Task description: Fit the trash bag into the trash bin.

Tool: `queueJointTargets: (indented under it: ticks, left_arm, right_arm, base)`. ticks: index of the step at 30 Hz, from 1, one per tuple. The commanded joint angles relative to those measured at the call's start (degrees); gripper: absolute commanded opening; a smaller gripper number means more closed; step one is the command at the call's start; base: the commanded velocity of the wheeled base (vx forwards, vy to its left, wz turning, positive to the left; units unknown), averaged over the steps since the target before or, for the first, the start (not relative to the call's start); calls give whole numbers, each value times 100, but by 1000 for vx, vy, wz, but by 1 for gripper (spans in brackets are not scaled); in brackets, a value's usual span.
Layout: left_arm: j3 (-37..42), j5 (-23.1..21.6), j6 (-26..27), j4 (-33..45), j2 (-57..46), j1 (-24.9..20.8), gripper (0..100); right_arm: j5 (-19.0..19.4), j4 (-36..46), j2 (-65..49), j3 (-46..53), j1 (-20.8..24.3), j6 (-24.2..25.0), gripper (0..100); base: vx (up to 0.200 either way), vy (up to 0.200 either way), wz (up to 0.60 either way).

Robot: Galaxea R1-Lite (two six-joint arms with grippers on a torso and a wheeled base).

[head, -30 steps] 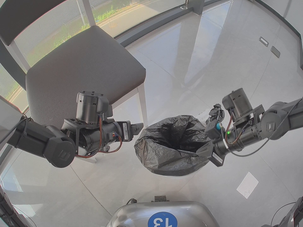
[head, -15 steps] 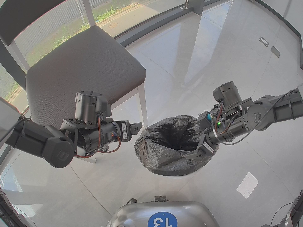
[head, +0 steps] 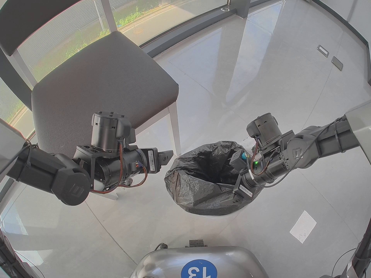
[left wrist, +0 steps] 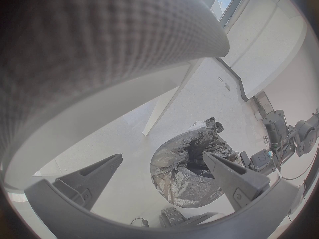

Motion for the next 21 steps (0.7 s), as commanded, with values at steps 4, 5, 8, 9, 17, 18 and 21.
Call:
queueJointTargets:
  ticks: [4,5,8,9,17,18,21]
  left_arm:
    - [-14,0,1,-1,32,8,100]
    - [-14,0,-7,-1,40,8,100]
    - [-23,0,-7,-1,40,0,100]
    - [-23,0,-7,-1,40,0,100]
    - [-23,0,1,-1,32,0,100]
    - [-23,0,1,-1,23,0,100]
    - [-23,0,1,-1,14,0,100]
  right_arm:
    - [287,-58,420,-144,13,0,0]
    - [339,-76,447,-135,21,0,0]
    - [331,-49,456,-118,48,0,0]
    - [339,-49,456,-100,48,0,0]
    - [339,-32,262,190,92,-9,0]
    - [339,-32,157,295,127,-9,0]
    - [339,-41,-133,647,259,-9,0]
  base:
    - [0,0,0]
    - [0,0,0]
    - [0,0,0]
    - [0,0,0]
    - [0,0,0]
    - [0,0,0]
    - [0,0,0]
